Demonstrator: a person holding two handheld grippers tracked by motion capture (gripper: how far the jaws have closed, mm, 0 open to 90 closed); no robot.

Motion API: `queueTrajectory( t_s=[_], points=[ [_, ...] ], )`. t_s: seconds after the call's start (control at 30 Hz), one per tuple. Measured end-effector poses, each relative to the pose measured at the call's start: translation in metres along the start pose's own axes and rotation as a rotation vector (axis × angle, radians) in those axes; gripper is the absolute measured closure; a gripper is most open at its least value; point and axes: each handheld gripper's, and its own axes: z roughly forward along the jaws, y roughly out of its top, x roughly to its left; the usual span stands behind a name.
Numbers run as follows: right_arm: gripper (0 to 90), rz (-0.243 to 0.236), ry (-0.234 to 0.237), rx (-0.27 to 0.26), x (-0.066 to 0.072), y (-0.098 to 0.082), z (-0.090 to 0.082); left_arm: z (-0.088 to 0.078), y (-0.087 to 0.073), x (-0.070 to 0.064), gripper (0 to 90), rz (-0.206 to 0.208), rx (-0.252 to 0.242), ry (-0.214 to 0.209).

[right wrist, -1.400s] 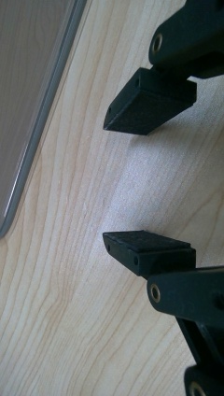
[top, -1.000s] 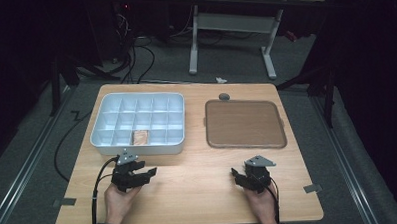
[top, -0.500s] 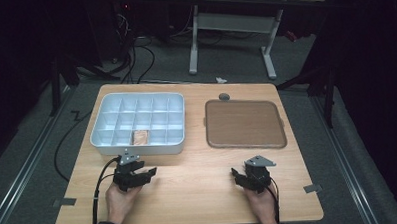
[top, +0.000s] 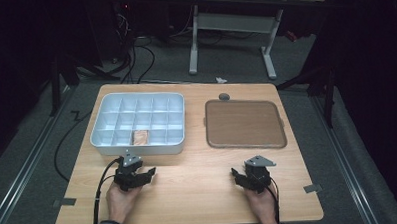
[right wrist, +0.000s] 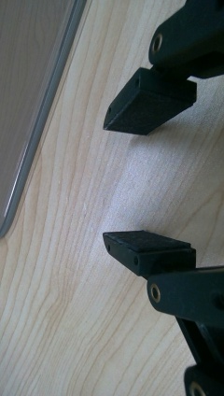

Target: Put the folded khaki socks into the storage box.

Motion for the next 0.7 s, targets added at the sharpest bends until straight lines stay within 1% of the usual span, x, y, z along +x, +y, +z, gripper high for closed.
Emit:
queueTrajectory(
  t_s=[0.1, 0.17, 0.33, 0.4, 0.63, 0.7],
  points=[
    [40.1, 0.000, 0.000, 0.000, 0.0000, 0.0000, 0.0000, 0.0019, -0.0004, 0.0004, 40.3, 0.013, 0.000, 0.018],
    [40.1, 0.000, 0.000, 0.000, 0.0000, 0.0000, 0.0000, 0.0029, -0.0008, -0.0002, 40.0, 0.009, 0.002, 0.017],
    [40.1, 0.001, 0.001, 0.000, -0.0001, 0.0000, 0.0000, 0.0052, -0.0013, -0.0018, 39.5, 0.022, 0.001, 0.028],
    [40.1, 0.000, 0.001, 0.000, -0.0002, 0.0000, 0.0000, 0.0054, -0.0010, -0.0011, 39.0, 0.016, 0.001, 0.026],
    [40.1, 0.000, 0.001, 0.000, -0.0001, 0.0000, 0.0000, 0.0081, -0.0026, -0.0033, 37.1, 0.054, -0.011, 0.054],
    [40.0, 0.000, 0.001, 0.000, 0.0000, 0.0000, 0.0000, 0.0088, -0.0033, -0.0032, 36.2, 0.049, -0.021, 0.057]
  ],
)
